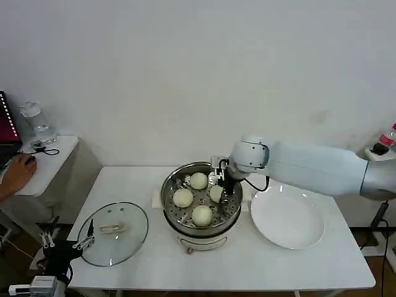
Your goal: Take steamed baozi put them in steamer then cover it.
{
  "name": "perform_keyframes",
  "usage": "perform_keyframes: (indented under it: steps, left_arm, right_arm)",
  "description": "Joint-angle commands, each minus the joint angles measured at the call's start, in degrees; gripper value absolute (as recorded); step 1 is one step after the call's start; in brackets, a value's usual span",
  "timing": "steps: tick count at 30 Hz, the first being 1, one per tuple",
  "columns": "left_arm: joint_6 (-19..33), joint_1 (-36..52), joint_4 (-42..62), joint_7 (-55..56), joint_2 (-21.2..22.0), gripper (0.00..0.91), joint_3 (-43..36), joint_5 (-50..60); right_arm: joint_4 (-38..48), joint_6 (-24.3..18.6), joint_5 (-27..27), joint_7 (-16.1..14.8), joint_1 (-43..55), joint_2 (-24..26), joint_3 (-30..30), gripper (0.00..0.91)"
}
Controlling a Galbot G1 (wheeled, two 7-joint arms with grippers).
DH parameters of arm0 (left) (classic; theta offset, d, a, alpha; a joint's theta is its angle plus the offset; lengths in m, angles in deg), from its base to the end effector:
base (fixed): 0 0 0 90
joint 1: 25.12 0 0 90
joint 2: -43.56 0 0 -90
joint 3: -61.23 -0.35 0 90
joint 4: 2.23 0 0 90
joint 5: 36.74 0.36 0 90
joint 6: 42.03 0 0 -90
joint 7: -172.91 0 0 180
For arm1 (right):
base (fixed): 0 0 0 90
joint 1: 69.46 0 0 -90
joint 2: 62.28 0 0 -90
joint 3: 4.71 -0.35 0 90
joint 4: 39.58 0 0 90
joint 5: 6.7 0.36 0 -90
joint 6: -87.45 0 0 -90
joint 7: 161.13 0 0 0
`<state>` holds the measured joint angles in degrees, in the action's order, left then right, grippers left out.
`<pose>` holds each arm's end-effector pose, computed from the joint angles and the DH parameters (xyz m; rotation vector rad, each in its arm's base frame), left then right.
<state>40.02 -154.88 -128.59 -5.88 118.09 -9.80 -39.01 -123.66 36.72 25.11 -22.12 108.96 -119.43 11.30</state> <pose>0.1427 0.1273 -0.2572 0.2102 -2.9392 -0.5495 0.5090 0.0792 -0.1128 1.2581 -1.5457 1.3247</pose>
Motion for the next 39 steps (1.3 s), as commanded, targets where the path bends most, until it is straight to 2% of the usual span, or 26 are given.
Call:
perform_keyframes:
  steps: [1,7,12,14,16,17,18,19,20,21,24,27,28,30,31,32,33,34,35,36,37,38,39]
  left_arm:
    - [-0.01,-0.08,-0.13,0.0,0.07,0.907,0.03,-0.01]
    - [-0.03,-0.16,-0.23,-0.01,0.02,0.907,0.03,-0.02]
    - [-0.04,-0.23,-0.04,0.01,-0.2,0.907,0.23,-0.39]
    - [-0.03,-0.14,0.21,0.06,-0.3,0.907,0.23,-0.5]
    - [-0.04,-0.04,0.31,0.1,-0.31,0.907,0.09,-0.5]
    - [-0.02,-0.02,0.28,0.12,-0.29,0.907,0.05,-0.53]
    - [0.01,-0.05,0.25,0.14,-0.23,0.907,0.0,-0.62]
    - [0.06,-0.1,0.21,0.16,-0.17,0.907,-0.02,-0.82]
    - [0.14,-0.21,0.14,0.21,-0.11,0.907,-0.06,-0.86]
    - [0.35,-0.36,0.08,0.2,-0.05,0.907,-0.09,-0.82]
    - [0.66,-0.71,-0.2,0.14,0.12,0.907,-0.41,-0.72]
    - [1.26,-0.9,-0.28,0.1,0.13,0.907,-0.47,-0.75]
    - [1.38,-0.92,-0.29,0.11,0.15,0.907,-0.49,-0.83]
    - [1.84,-0.75,0.06,0.03,0.2,0.907,-0.73,-0.7]
    - [1.91,-0.68,0.21,0.01,0.23,0.907,-0.91,-0.54]
    - [1.67,-0.75,0.34,-0.25,0.33,0.907,-1.03,0.19]
    - [1.41,-0.99,0.28,-0.47,0.06,0.907,-1.22,1.0]
    - [1.39,-1.14,0.24,-0.53,-0.08,0.907,-1.36,1.61]
    - [1.52,-1.14,0.23,-0.61,-0.22,0.907,-1.54,3.3]
    - [1.7,-0.95,0.44,-0.57,-0.48,0.907,-1.83,4.65]
    - [1.7,-0.83,0.73,-0.43,-0.69,0.907,-2.05,5.53]
    - [1.65,-0.48,1.2,-0.18,-1.02,0.907,-2.57,6.89]
    - [1.67,-0.29,1.67,0.05,-1.3,0.907,-2.97,8.88]
  right_arm:
    - [0.09,0.38,-0.16,0.31,-0.52,-0.02,-0.41,0.907]
    - [-2.57,-0.1,0.81,0.07,1.88,1.99,-2.39,0.907]
    - [-7.88,0.75,2.82,3.56,3.21,5.74,-7.7,0.907]
    - [-10.33,0.74,3.75,8.07,2.47,7.7,-9.97,0.907]
    - [-12.91,-0.7,4.69,14.93,0.58,10.02,-12.11,0.907]
    - [-14.18,-1.96,6.24,19.69,-1.5,11.3,-12.69,0.907]
    - [-15.6,-2.8,8.03,26.28,-3.56,13.04,-13.58,0.907]
    - [-17.16,-5.27,9.07,30.72,-6.39,14.59,-15.48,0.907]
    - [-18.46,-6.01,9.03,34.06,-8.64,15.96,-17.43,0.907]
    - [-19.4,-9.41,7.81,37.78,-12.1,17.9,-20.87,0.907]
    - [-22.48,-14.93,3.67,45.0,-26.31,22.55,-31.67,0.907]
    - [-25.8,-19.89,0.73,48.72,-40.67,26.38,-48.4,0.907]
    - [-26.67,-21.42,-1.01,49.3,-44.82,27.07,-52.05,0.907]
    - [-28.96,-24.32,-2.57,51.42,-57.93,27.77,-65.55,0.907]
    - [-29.36,-24.64,-3.11,51.3,-60.93,27.45,-67.78,0.907]
    - [-30.95,-26.61,-4.51,50.61,-71.94,25.89,-80.18,0.907]
    - [-31.81,-28.05,-4.78,49.91,-78.34,24.68,-87.25,0.907]
    - [-32.18,-29.61,-5.35,48.58,-83.87,23.29,-90.9,0.907]
    - [-32.58,-33.01,-7.24,46.82,-89.8,20.16,-98.86,0.907]
    - [-32.6,-34.73,-8.21,46.01,-96.0,17.83,-102.88,0.907]
    - [-32.58,-35.44,-8.45,45.41,-97.8,16.87,-104.37,0.907]
    - [-32.41,-38.75,-8.9,43.5,-105.35,11.69,-112.51,0.907]
    - [-32.22,-40.75,-9.78,41.71,-109.19,7.89,-117.08,0.907]
